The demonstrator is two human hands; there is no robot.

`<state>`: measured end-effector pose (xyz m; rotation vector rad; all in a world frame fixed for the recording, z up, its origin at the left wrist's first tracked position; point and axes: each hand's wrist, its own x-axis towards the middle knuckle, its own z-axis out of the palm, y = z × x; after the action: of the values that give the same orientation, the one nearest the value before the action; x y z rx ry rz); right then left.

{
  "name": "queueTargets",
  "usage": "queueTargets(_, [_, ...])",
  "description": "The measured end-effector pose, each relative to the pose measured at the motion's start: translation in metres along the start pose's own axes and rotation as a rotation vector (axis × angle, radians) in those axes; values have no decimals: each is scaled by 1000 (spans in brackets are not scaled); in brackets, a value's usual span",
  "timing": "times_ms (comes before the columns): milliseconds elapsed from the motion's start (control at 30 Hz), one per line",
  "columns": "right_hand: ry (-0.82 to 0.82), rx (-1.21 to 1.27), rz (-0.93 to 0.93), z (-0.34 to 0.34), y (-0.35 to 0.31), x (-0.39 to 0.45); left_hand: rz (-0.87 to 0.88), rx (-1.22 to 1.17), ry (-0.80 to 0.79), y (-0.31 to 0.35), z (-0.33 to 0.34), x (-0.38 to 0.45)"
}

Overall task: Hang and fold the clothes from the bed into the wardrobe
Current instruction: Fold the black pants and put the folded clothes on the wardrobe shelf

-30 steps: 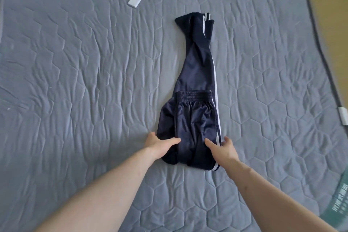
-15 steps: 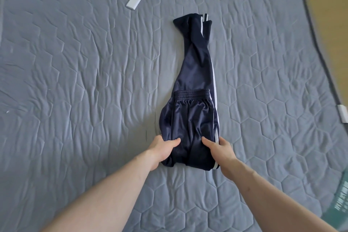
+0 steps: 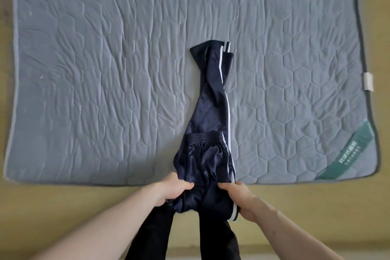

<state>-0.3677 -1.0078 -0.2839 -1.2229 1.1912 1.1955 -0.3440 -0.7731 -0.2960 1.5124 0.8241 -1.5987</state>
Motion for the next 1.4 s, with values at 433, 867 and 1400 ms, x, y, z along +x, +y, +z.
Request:
queueTargets(433, [25, 196, -145, -6, -105, -57, 469, -4, 291, 115, -41, -90])
queueTargets(867, [95, 308, -479, -3, -249, -17, 398, 227, 568, 276, -138, 0])
queueTargets(1400, [273, 725, -218, 46, -138, 117, 574, 758, 438, 381, -107, 112])
